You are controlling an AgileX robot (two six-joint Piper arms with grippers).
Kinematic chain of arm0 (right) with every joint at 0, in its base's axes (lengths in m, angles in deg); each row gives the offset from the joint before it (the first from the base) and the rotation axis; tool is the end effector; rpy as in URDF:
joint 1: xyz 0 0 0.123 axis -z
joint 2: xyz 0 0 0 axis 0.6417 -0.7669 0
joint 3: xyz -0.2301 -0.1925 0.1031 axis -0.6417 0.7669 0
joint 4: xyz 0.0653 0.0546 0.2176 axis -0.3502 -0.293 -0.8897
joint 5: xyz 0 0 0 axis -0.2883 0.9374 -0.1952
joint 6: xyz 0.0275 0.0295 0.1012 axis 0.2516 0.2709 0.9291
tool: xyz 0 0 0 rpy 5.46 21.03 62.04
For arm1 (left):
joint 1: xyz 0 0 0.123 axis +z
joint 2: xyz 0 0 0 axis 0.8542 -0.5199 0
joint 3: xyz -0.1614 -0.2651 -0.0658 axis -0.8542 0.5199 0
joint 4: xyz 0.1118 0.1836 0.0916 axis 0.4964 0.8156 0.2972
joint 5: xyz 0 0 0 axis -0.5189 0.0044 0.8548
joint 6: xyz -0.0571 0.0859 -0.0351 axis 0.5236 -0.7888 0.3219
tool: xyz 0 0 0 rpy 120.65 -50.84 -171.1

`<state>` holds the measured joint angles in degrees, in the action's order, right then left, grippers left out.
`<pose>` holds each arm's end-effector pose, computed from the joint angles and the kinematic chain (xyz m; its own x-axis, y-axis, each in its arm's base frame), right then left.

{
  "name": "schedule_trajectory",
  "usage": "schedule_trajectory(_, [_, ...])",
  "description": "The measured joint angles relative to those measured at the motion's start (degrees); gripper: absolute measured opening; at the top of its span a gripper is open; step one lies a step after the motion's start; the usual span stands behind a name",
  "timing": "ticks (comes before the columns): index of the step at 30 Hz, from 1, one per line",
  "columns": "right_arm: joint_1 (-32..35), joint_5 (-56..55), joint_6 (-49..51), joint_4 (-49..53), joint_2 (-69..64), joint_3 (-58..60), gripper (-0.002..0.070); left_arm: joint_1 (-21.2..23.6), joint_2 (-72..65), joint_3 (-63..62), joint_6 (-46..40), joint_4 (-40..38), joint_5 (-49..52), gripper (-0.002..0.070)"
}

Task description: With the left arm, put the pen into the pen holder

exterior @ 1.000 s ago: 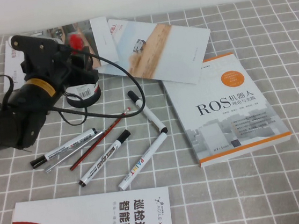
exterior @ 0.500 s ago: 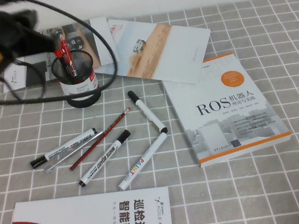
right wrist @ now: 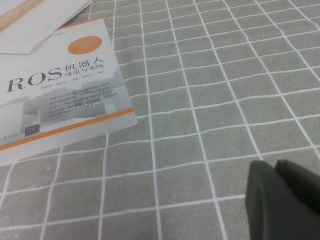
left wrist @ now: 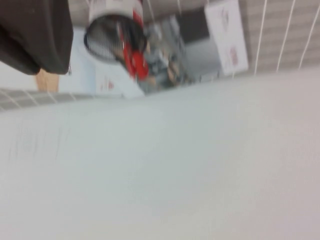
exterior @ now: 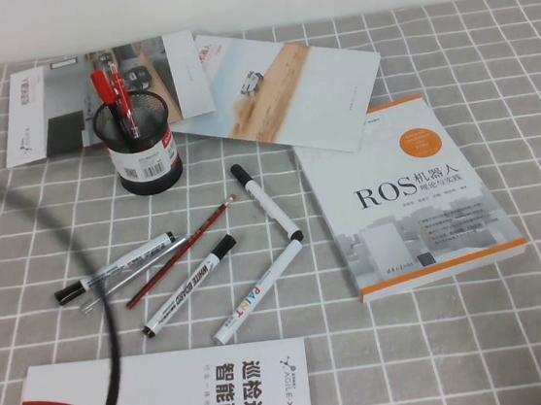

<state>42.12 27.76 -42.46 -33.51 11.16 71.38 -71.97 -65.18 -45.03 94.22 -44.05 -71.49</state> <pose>0.0201 0.0049 0.1653 -0.3171 0.2021 -0.9266 0.0499 0.9792 0.1965 0.1481 -0.0338 0.3803 -0.0548 0.1151 -0.9918 0.2265 0.9689 0.0999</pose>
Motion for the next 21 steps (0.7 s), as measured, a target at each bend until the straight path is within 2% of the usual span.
schedule_trajectory(8, [0.00, 0.00, 0.00, 0.00, 0.00, 0.00, -0.0015, 0.00, 17.74, 12.34, 1.87, 0.00, 6.68, 0.0000])
schedule_trajectory(17, [0.00, 0.00, 0.00, 0.00, 0.00, 0.00, -0.0015, 0.00, 21.39, 14.69, 5.63, -3.56, 21.23, 0.0000])
schedule_trajectory(21, [0.00, 0.00, 0.00, 0.00, 0.00, 0.00, -0.0015, 0.00, 22.48, 16.28, 6.24, -3.34, 22.47, 0.0000])
